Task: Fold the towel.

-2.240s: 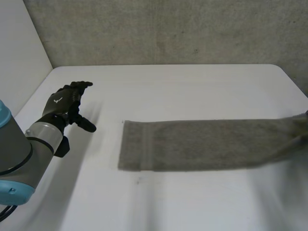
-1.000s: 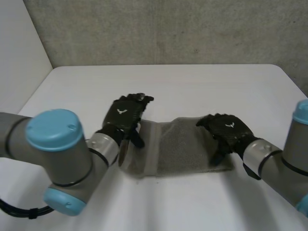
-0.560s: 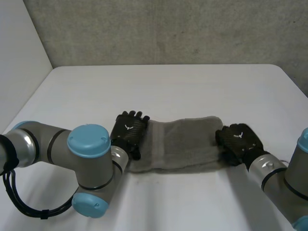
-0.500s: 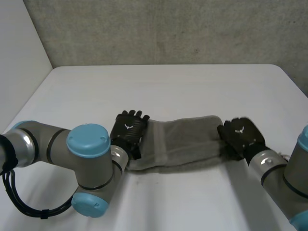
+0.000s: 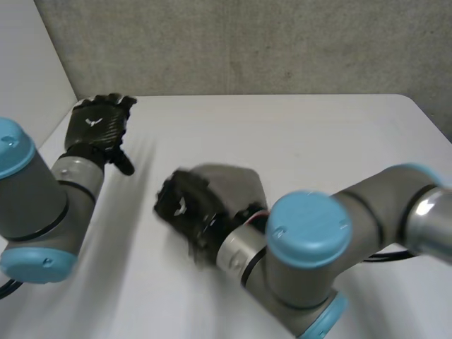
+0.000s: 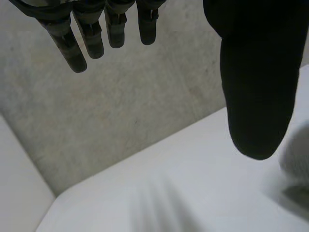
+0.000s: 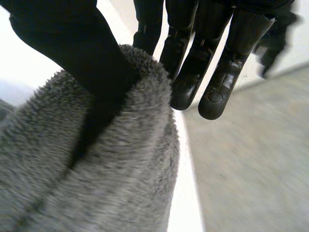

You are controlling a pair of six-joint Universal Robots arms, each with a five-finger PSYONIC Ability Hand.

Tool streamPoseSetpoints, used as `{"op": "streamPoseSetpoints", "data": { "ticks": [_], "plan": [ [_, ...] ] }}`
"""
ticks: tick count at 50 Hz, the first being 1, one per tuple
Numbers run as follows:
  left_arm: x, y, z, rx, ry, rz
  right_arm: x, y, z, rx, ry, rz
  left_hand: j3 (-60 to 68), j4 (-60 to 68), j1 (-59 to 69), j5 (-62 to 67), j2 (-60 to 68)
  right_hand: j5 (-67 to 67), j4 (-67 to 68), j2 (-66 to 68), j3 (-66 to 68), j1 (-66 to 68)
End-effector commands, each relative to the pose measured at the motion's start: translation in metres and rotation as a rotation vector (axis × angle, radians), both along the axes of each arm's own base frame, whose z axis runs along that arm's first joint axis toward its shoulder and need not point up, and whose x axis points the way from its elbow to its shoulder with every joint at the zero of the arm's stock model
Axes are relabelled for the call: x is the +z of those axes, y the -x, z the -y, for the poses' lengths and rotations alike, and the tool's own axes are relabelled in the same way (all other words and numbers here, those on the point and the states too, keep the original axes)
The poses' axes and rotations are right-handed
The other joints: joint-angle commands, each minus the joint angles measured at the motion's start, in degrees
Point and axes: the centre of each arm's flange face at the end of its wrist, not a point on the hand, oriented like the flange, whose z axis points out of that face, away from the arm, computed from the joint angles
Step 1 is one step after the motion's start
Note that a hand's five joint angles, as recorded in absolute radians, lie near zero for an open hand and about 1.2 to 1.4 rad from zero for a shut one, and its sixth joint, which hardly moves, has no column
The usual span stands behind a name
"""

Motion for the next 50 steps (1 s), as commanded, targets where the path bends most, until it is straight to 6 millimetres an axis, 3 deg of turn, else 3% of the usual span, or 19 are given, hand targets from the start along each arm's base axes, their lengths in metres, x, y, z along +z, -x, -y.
{"op": "streamPoseSetpoints", "data": {
  "ticks": [1,2,4,5,7,8,9,13,15,18,20,26,30,37,39,40,42,47,50],
  "plan": [
    [-0.022,-0.019,-0.009,0.038,-0.079,0.027,-0.04,-0.005,-0.017,0.061,-0.075,-0.068,0.5,0.43,0.04,-1.48,0.59,13.46,11.67,12.75,11.92,25.28],
    [-0.022,-0.019,-0.009,0.038,-0.079,0.027,-0.04,-0.005,-0.017,0.061,-0.075,-0.068,0.5,0.43,0.04,-1.48,0.59,13.46,11.67,12.75,11.92,25.28],
    [-0.024,-0.018,-0.01,0.025,-0.09,0.011,-0.034,-0.003,-0.009,-0.006,-0.067,-0.054,0.5,0.43,0.04,-1.48,0.59,-21.28,-23.07,-21.98,-22.81,-9.45],
    [-0.024,-0.018,-0.01,0.025,-0.09,0.011,-0.033,-0.003,-0.009,-0.006,-0.067,-0.054,0.5,0.43,0.04,-1.48,0.59,-21.47,-23.26,-22.17,-23.0,-9.64],
    [-0.022,-0.017,-0.01,0.012,-0.092,-0.013,-0.01,0.001,0.0,-0.098,-0.06,0.001,0.5,0.43,0.04,-1.48,0.59,-50.95,-52.74,-51.65,-52.48,-39.13],
    [-0.02,-0.013,-0.01,-0.003,-0.093,-0.044,-0.01,0.001,0.0,-0.098,-0.06,0.002,0.5,0.43,0.04,-1.48,0.59,-51.07,-52.86,-51.78,-52.61,-39.25],
    [-0.017,-0.011,-0.011,-0.017,-0.099,-0.079,0.005,0.006,0.004,-0.145,-0.074,0.048,0.5,0.43,0.04,-1.48,0.59,-56.54,-58.33,-57.25,-58.08,-44.72],
    [-0.008,-0.002,-0.014,-0.053,-0.121,-0.147,0.03,0.015,0.007,-0.214,-0.153,0.14,0.5,0.43,0.04,-1.48,0.59,-56.54,-58.33,-57.25,-58.08,-44.72],
    [-0.002,0.005,-0.017,-0.078,-0.137,-0.175,0.048,0.033,0.019,-0.288,-0.287,0.207,0.5,0.43,0.04,-1.48,0.59,-56.54,-58.33,-57.25,-58.08,-44.72],
    [0.008,0.018,-0.023,-0.121,-0.181,-0.223,0.058,0.044,0.028,-0.327,-0.362,0.242,0.54,0.48,0.09,-1.43,0.63,-56.54,-58.33,-57.25,-58.08,-44.72],
    [0.014,0.028,-0.026,-0.14,-0.239,-0.264,0.074,0.062,0.037,-0.387,-0.531,0.324,0.71,0.65,0.26,-1.27,0.8,-56.54,-58.33,-57.25,-58.08,-44.72],
    [0.011,0.05,-0.035,-0.184,-0.338,-0.294,0.084,0.087,0.068,-0.457,-0.835,0.464,0.88,0.82,0.43,-1.1,0.97,-56.54,-58.33,-57.25,-58.08,-44.72],
    [-0.003,0.068,-0.04,-0.208,-0.396,-0.268,0.087,0.094,0.078,-0.449,-0.911,0.492,0.71,0.65,0.26,-1.26,0.8,-56.54,-58.33,-57.25,-58.08,-44.72],
    [-0.033,0.07,-0.039,-0.125,-0.433,-0.198,0.06,0.089,0.095,-0.471,-0.983,0.443,0.88,0.82,0.43,-1.1,0.97,-56.54,-58.33,-57.25,-58.08,-44.72],
    [-0.053,0.07,-0.04,-0.109,-0.455,-0.127,0.039,0.086,0.1,-0.491,-1.016,0.4,0.71,0.65,0.26,-1.26,0.8,-56.54,-58.33,-57.25,-58.08,-44.72],
    [-0.053,0.07,-0.04,-0.109,-0.455,-0.127,0.039,0.086,0.1,-0.491,-1.016,0.4,0.71,0.65,0.26,-1.26,0.8,-56.54,-58.33,-57.25,-58.08,-44.72],
    [-0.062,0.071,-0.04,-0.113,-0.466,-0.087,0.014,0.084,0.104,-0.51,-1.032,0.345,0.5,0.43,0.04,-1.48,0.59,-56.54,-58.33,-57.25,-58.08,-44.72],
    [-0.096,0.069,-0.042,-0.123,-0.488,0.026,-0.013,0.081,0.109,-0.527,-0.997,0.25,0.5,0.43,0.04,-1.48,0.59,-56.54,-58.33,-57.25,-58.08,-44.72],
    [-0.101,0.07,-0.041,-0.128,-0.475,0.035,-0.026,0.081,0.11,-0.527,-0.963,0.193,0.5,0.43,0.04,-1.48,0.59,-56.54,-58.33,-57.25,-58.08,-44.72]
  ]
}}
